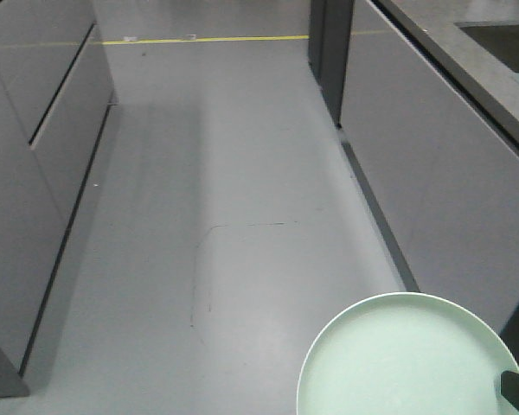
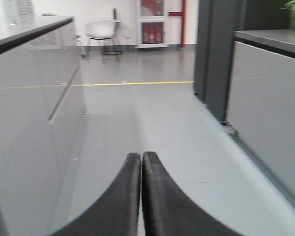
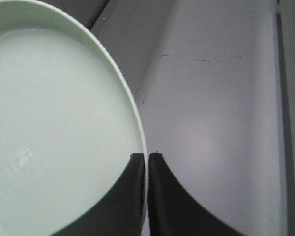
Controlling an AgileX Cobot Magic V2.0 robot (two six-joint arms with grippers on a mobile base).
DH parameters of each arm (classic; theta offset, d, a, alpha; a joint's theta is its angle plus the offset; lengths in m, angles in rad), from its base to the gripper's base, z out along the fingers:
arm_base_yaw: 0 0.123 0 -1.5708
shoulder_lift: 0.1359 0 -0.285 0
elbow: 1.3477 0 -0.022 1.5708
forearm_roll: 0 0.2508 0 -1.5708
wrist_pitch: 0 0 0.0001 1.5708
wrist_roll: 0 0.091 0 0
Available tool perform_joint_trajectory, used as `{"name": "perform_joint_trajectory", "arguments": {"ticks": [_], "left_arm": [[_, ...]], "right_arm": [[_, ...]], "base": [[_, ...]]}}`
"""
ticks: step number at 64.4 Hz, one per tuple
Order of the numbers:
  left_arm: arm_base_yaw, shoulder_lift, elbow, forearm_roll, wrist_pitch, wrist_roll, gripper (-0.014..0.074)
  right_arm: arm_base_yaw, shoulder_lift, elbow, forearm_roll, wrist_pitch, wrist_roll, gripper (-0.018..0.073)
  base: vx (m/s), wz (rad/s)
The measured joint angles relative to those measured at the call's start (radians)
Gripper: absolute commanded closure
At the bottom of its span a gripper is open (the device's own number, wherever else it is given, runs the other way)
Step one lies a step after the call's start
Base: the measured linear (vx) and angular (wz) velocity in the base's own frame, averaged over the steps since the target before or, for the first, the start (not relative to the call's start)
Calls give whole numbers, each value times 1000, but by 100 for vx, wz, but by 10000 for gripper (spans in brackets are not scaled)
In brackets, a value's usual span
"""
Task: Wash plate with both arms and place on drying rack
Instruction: 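Drive the base to the sink while holding the plate in the right gripper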
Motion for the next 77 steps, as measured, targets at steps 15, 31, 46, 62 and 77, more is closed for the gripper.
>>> {"name": "perform_joint_trajectory", "arguments": {"ticks": [15,31,46,62,77], "left_arm": [[0,0,0,0,0,0,602],[0,0,0,0,0,0,602],[0,0,0,0,0,0,602],[0,0,0,0,0,0,602],[0,0,0,0,0,0,602]], "right_arm": [[0,0,0,0,0,0,568],[0,0,0,0,0,0,568],[0,0,0,0,0,0,568],[0,0,0,0,1,0,568],[0,0,0,0,1,0,568]], "base": [[18,54],[20,31],[24,12],[30,1],[34,-6]]}}
